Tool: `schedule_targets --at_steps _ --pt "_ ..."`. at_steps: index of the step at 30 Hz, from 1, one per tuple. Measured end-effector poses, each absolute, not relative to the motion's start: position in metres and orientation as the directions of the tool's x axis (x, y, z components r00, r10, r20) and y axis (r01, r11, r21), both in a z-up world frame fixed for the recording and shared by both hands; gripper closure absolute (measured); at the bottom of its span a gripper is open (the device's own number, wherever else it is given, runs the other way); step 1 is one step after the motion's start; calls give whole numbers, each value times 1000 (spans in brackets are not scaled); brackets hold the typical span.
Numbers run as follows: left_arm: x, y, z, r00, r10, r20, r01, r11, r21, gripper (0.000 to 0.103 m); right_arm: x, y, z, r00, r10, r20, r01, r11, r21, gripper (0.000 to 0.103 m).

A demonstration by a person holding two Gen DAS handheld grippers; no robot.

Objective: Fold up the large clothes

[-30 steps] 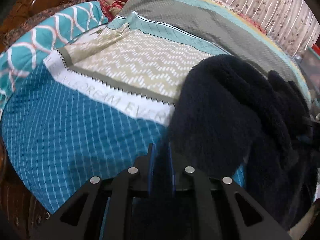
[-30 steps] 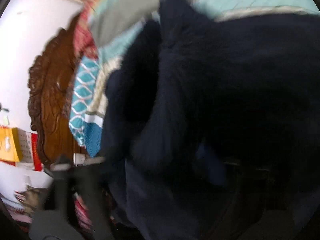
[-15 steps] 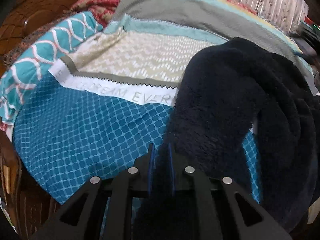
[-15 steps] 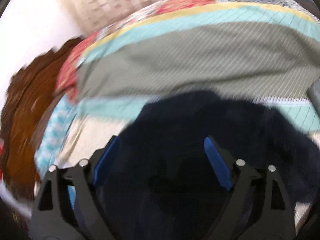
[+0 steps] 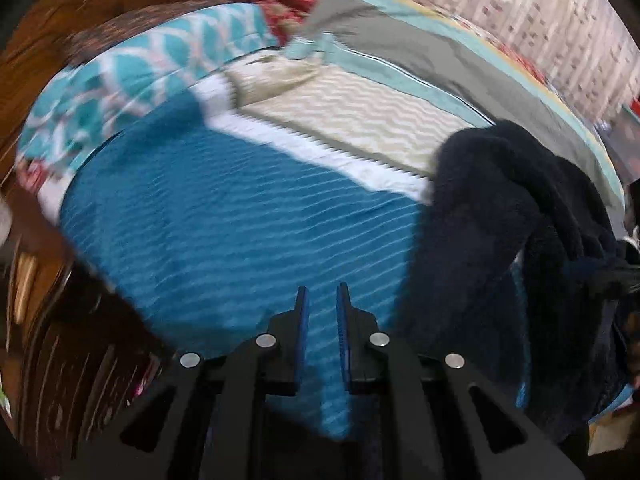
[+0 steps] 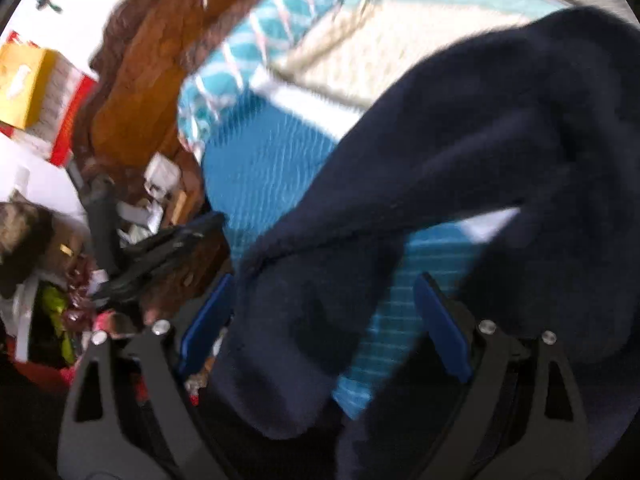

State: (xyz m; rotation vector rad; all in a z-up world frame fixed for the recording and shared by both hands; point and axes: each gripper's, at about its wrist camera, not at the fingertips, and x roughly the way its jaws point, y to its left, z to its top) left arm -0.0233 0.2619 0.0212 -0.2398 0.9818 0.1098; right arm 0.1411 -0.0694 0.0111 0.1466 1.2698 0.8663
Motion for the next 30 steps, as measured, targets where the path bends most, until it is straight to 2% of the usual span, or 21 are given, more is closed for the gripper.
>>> schedule_targets --at_steps 2,6,7,8,9,12,16,18,19,21,22,23,24,25,27,30 --pt "-37 276 17 550 -17 -835 -230 958 -171 62 142 -33 -10 8 573 -819 -486 718 498 16" --pt "-47 300 1 540 -41 -841 -261 941 -214 62 160 22 -38 -58 558 -828 -427 736 525 20" --pt "-45 302 -1 541 -45 -840 -263 939 -220 62 166 22 -38 -58 583 -811 -404 729 553 38" --pt "-46 306 -3 545 -48 -837 -266 937 -227 62 173 29 -37 -58 617 -785 -382 713 588 72" --pt "-46 312 -3 555 -51 -830 -270 933 -237 62 188 41 -35 -62 655 -753 -341 695 632 77" --pt "-45 327 3 588 -51 -808 -280 923 -262 62 231 71 1 35 752 -658 -341 628 700 82" --pt "-46 346 13 627 -42 -778 -297 910 -289 62 278 97 94 197 877 -438 -436 478 762 82" --pt "-42 353 16 639 -35 -768 -307 904 -297 62 303 101 122 261 902 -344 -452 429 782 82" --pt "-40 357 16 642 -29 -767 -317 900 -299 62 318 104 128 307 892 -331 -452 443 774 79" --pt "-34 359 14 636 -23 -771 -330 895 -299 62 347 101 114 354 852 -385 -413 512 753 51" --pt "-32 358 12 632 -26 -774 -334 893 -303 62 358 105 94 335 845 -417 -379 526 762 8" --pt "-30 356 11 629 -32 -777 -336 890 -309 62 364 108 70 307 843 -441 -330 529 782 5" --pt "-27 351 9 624 -44 -780 -332 889 -315 62 367 110 39 253 824 -507 -238 561 793 5" --pt "-26 346 8 622 -52 -781 -324 892 -316 62 362 110 12 196 829 -523 -160 553 817 5" --pt "-20 332 5 614 -72 -786 -296 902 -313 62 341 107 -17 156 858 -490 -100 507 856 5" --pt "-10 296 3 587 -131 -799 -216 925 -311 62 297 67 -8 142 902 -408 -165 428 889 5"
